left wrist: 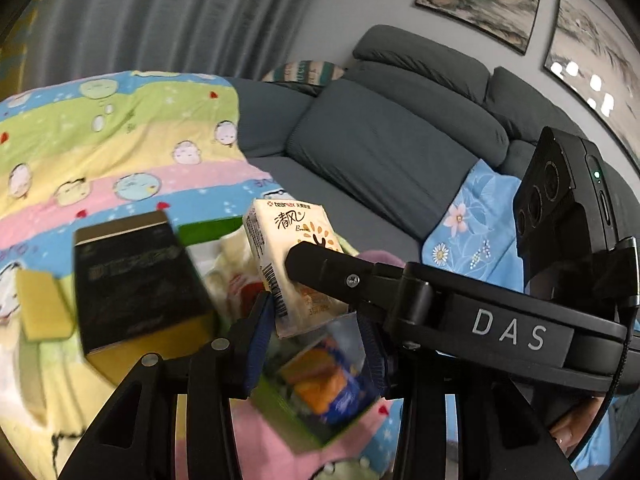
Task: Organize soft objects
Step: 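Carry the tree-printed pack into the white box with the right tool, then open the right tool and withdraw it toward the yellow sponge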
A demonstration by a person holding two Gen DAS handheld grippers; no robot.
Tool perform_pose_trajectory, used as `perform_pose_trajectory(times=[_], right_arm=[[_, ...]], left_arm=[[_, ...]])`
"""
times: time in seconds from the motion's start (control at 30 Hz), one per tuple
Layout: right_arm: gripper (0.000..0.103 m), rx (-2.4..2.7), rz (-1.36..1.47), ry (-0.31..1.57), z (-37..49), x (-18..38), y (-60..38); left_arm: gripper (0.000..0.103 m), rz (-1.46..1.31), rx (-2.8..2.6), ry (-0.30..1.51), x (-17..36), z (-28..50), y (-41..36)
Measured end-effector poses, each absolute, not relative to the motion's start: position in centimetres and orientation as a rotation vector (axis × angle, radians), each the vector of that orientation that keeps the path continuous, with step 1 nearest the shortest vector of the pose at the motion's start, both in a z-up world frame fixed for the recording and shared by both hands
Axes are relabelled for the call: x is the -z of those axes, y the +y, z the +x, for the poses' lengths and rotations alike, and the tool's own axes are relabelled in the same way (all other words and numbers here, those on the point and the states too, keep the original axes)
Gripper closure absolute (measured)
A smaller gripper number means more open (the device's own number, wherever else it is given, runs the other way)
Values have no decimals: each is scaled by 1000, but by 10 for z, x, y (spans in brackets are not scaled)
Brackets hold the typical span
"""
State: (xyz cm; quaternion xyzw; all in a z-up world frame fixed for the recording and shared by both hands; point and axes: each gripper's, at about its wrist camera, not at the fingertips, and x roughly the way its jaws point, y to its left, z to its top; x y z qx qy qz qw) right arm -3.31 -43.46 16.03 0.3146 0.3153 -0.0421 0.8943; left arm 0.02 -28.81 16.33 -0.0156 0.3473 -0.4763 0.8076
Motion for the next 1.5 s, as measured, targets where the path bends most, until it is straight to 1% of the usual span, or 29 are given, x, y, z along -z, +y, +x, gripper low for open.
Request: perform_pose_trajectory(times=[0.13,0.37,0.5,0.7,0.87,0.93,1.0,1.03,1.1,1.13,1.17,1.2,1.23,1.37,1.5], right_arm=[[56,143,705,655,-23,-148,-453],[57,187,767,673,-8,-121,-473],[58,225,774,713,0,-106,-479],[61,275,738,734,0,-101,-481],[59,283,712,712,-5,-105,-477],[55,284,698,695,-9,-108,-473],[43,282,694,658,-18,-116,-468],[39,284,695,644,-23,-119,-466],[32,289,679,630,-31,-126,-459],[30,291,662,625,-35,-130,-455],[25,292,639,619,-40,-135,-449],[18,295,619,611,-47,-140,-443],[15,298,612,608,-50,-142,-440],[10,305,602,618,-70,-147,-421],[8,293,551,648,-70,-150,-402]], left_arm=[[61,-27,1038,775,-153,11,-310],[61,-20,1024,820,-127,28,-326],[61,3,1022,864,-113,32,-335],[61,29,997,880,-103,28,-344],[61,27,998,907,-105,26,-338],[60,26,996,904,-110,21,-333],[54,22,997,919,-114,17,-328],[51,24,990,927,-116,14,-324],[49,33,970,915,-121,8,-314],[43,38,965,902,-125,3,-307],[36,42,961,897,-127,1,-303],[32,46,953,889,-131,-3,-295],[29,44,941,878,-135,-8,-287],[22,-4,930,848,-140,-19,-256],[21,-29,875,870,-129,-21,-225]])
